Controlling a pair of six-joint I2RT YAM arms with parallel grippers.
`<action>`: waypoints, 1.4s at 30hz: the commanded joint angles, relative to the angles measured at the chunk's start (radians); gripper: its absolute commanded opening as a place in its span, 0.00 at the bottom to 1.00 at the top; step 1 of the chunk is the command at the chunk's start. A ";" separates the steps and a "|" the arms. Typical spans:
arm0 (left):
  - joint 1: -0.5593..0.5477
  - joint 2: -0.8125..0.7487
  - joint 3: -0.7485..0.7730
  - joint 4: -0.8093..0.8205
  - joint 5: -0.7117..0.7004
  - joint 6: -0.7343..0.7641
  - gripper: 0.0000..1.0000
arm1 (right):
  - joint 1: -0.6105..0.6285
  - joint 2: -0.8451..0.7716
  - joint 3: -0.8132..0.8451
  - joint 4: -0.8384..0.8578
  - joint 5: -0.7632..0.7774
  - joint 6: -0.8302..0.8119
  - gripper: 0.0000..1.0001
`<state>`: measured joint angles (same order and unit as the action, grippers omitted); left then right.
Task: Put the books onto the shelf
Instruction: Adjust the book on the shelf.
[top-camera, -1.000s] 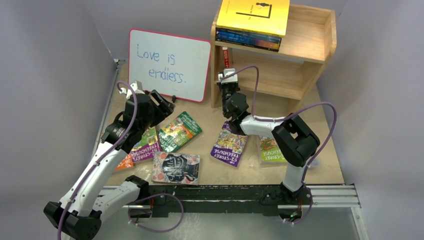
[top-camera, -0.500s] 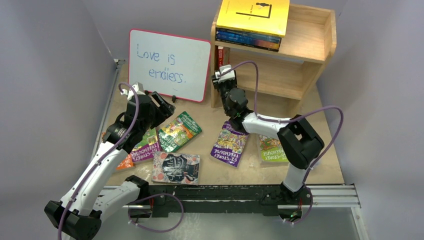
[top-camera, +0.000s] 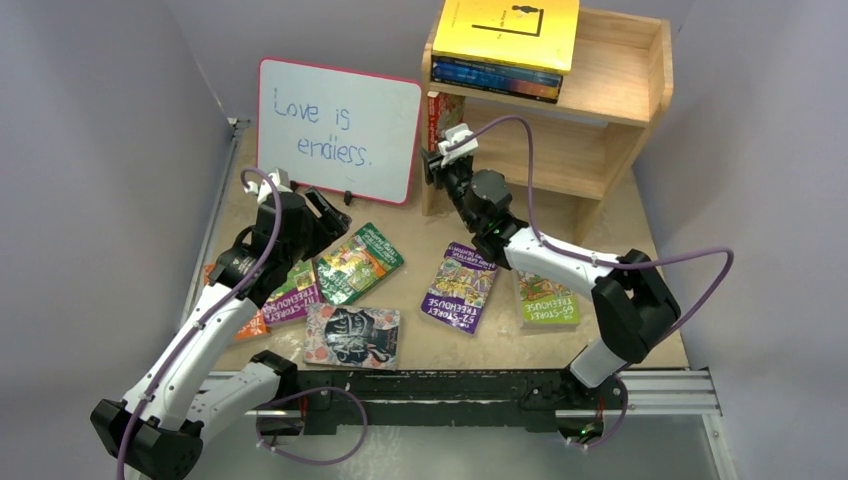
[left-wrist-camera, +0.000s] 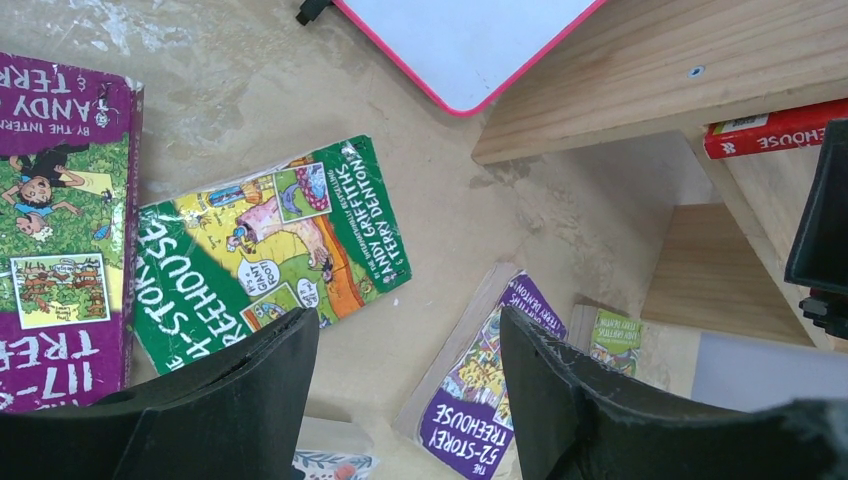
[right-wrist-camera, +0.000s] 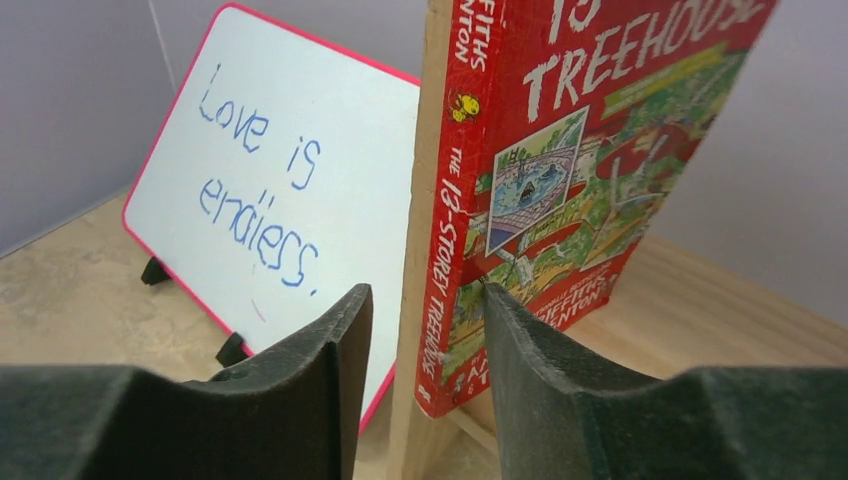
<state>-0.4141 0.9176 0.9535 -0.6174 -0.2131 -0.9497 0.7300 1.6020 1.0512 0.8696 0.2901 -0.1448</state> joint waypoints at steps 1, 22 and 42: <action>0.002 -0.013 -0.004 0.038 -0.002 0.004 0.65 | 0.003 -0.033 0.054 -0.046 -0.072 0.030 0.44; 0.002 -0.005 -0.016 0.043 0.013 0.003 0.65 | 0.000 -0.124 0.083 -0.200 0.111 -0.021 0.63; 0.001 0.027 -0.135 0.225 0.218 0.099 0.70 | 0.003 -0.577 -0.144 -0.899 -0.009 0.442 0.77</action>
<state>-0.4141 0.9199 0.8597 -0.5220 -0.0948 -0.9138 0.7284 1.1332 0.9997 0.2012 0.2447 0.0868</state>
